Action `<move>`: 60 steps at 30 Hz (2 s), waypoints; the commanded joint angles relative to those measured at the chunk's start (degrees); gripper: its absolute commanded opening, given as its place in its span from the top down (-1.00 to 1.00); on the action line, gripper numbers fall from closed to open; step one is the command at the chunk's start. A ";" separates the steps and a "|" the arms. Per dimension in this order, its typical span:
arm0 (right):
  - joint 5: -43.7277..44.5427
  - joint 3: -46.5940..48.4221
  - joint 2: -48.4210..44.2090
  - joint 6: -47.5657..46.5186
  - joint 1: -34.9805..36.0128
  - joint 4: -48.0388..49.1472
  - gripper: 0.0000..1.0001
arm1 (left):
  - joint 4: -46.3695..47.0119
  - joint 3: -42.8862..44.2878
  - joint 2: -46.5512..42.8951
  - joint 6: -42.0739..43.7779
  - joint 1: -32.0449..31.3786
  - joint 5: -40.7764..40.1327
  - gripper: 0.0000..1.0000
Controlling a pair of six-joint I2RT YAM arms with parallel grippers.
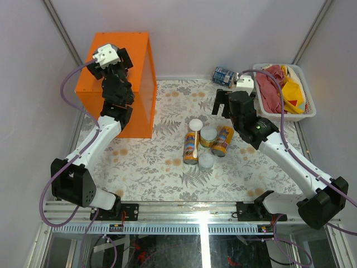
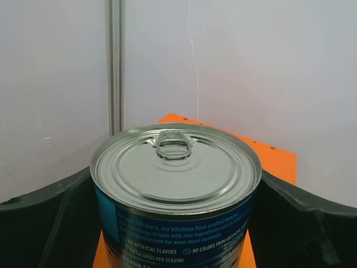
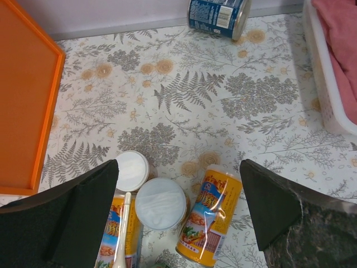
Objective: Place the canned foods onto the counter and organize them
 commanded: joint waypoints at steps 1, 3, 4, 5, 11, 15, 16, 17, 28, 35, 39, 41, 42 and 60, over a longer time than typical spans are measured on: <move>-2.92 3.78 0.86 -0.25 -0.25 2.83 -0.95 | 0.81 0.56 -1.35 -5.64 0.40 1.83 -0.73; -3.29 4.08 1.07 -0.12 -0.25 2.96 -0.95 | -2.50 1.43 -1.46 -7.28 0.57 3.42 -0.88; -3.45 4.19 1.17 -0.11 -0.29 3.02 -0.96 | -3.98 1.90 -1.56 -7.95 0.58 3.98 -0.96; -3.60 4.15 1.19 -0.03 -0.30 3.12 -0.96 | -5.46 2.42 -1.55 -8.59 0.65 4.43 -1.00; -4.70 4.32 1.37 0.68 -0.29 3.75 -0.99 | -14.13 5.77 -1.50 -12.73 0.75 8.36 -0.99; -4.54 4.44 1.16 0.65 -0.25 3.85 -0.99 | -17.20 6.26 -2.28 -14.51 0.76 10.84 -0.99; -4.39 4.45 1.19 0.63 -0.27 3.87 -0.99 | -18.28 6.65 -2.47 -14.88 0.78 11.38 -0.99; -4.38 4.36 1.07 0.56 -0.29 3.88 -1.00 | -19.51 7.10 -2.64 -15.40 0.76 11.89 -0.99; -5.00 3.90 1.36 0.38 -0.28 5.69 -1.00 | -34.56 14.87 -2.57 -19.77 1.16 13.73 -0.99; -5.25 3.80 1.59 0.57 -0.30 6.85 -1.00 | -41.35 18.67 -0.88 -22.04 2.46 10.59 -0.96; -5.35 3.39 1.30 0.86 -0.34 7.31 -1.00 | -43.39 20.20 -0.13 -23.13 3.06 11.01 -0.82; -5.22 2.92 1.01 0.86 -0.29 7.54 -1.00 | -43.98 20.62 -0.32 -23.53 3.02 11.49 -0.80; -5.17 2.68 0.82 0.89 -0.29 7.68 -1.00 | -44.09 20.56 -0.60 -23.62 3.04 11.80 -0.80; -6.04 1.66 0.42 2.23 -0.29 8.81 -1.00 | -51.58 27.61 3.91 -25.00 5.65 10.30 -0.45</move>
